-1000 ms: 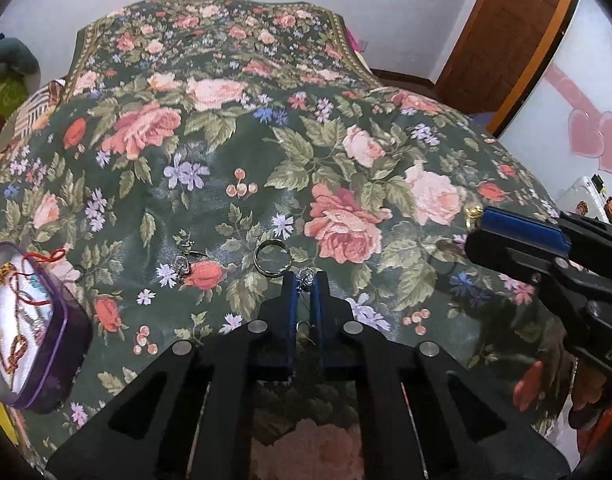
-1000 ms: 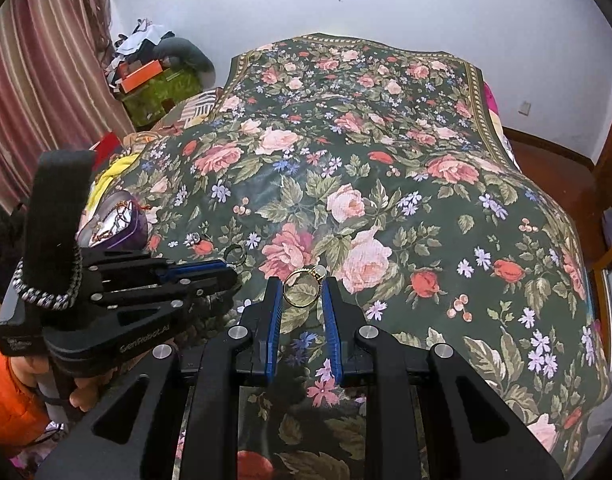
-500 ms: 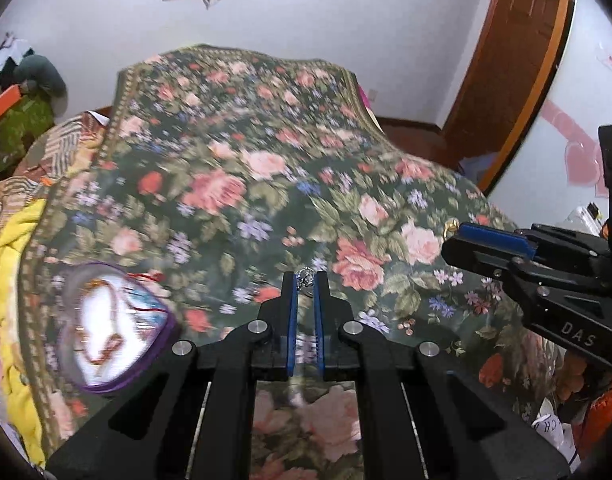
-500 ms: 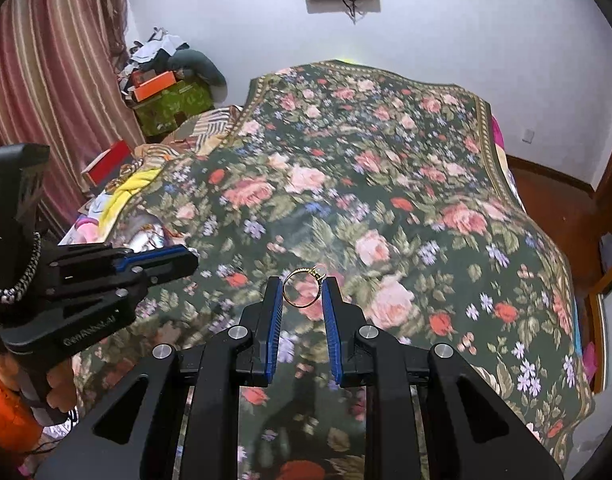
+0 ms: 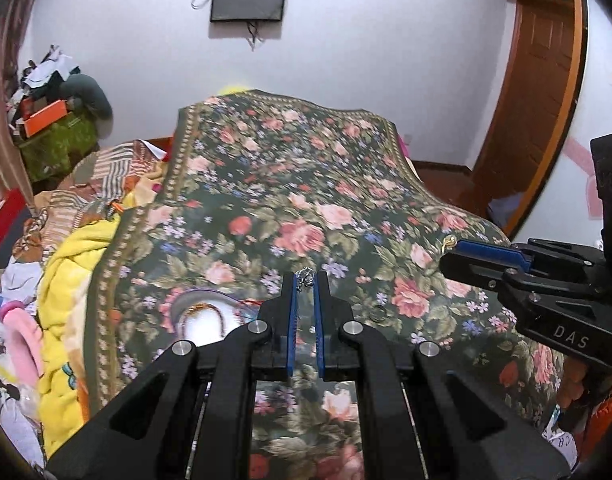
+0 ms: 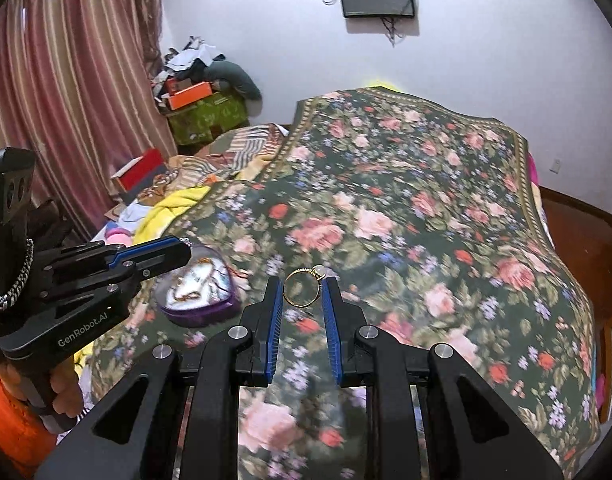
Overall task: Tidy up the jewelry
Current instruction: 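Carry a silver earring to the tin with the left tool while the right tool carries the hoop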
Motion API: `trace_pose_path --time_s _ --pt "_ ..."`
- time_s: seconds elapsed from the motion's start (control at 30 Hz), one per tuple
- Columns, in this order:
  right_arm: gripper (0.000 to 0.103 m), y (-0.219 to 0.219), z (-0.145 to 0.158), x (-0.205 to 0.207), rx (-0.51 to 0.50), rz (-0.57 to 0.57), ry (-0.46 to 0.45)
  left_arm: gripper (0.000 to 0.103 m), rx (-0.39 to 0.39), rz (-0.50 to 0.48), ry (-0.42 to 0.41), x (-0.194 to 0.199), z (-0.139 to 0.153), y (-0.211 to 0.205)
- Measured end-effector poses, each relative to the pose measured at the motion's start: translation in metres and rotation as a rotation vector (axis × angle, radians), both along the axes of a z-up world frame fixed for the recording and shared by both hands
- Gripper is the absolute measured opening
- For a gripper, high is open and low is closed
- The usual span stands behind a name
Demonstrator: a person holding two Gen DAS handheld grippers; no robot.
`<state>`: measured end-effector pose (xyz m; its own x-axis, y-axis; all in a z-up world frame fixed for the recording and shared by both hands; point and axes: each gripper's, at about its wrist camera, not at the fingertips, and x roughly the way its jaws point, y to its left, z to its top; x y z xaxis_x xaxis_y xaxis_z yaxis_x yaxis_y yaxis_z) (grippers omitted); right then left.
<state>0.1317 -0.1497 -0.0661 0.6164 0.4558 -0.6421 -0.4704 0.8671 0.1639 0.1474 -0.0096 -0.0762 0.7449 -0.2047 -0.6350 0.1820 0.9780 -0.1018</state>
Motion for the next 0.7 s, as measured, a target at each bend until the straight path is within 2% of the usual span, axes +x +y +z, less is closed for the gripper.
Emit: trace_pose_path --time_s 0.37,0.7 --pt "0.018 0.046 0.0 0.007 0.011 0.084 -0.004 0.006 -0.012 0.087 -0.006 -0.001 -0.003 0.042" --pt "0.018 0.086 -0.03 0.018 -0.038 0.167 0.063 0.006 -0.058 0.108 0.089 0.009 -0.038 0.07"
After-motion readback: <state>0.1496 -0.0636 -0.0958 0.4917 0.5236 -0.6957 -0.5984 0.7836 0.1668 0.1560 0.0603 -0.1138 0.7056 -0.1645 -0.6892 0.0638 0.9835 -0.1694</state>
